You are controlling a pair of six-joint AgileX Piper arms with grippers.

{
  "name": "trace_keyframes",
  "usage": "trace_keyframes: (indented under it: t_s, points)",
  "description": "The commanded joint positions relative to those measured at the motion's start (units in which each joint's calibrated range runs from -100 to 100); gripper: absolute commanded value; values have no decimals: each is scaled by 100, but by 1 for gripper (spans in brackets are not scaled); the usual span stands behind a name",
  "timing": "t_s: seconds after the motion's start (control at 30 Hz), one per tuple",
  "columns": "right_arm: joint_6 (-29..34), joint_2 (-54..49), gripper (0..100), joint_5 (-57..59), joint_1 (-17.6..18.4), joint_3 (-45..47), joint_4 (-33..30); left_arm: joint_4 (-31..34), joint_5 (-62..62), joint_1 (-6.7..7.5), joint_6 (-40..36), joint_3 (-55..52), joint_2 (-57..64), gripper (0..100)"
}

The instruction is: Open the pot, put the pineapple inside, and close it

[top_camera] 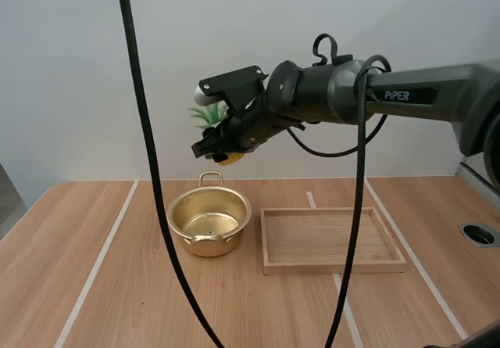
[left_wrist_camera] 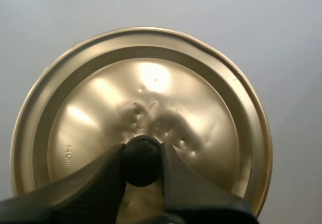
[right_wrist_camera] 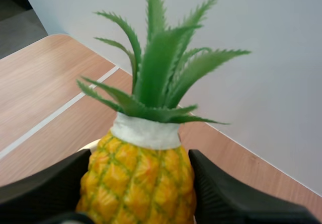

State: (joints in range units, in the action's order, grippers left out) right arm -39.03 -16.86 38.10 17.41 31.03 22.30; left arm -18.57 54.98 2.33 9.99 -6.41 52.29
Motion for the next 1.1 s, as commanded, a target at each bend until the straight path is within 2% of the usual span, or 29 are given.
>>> trace_keyframes:
  t_s: [0.0,0.5,1.07]
  points:
    - [-54,45,0,-173,74,-36,53,-97,-188,7,-54,38,50,0]
    - [-165,586,0,-111,488,-5,53,-97,-188,7,-54,38,50,0]
    - [-165,1244,0,148,499,8,-73,-97,-188,7,-54,38,50,0]
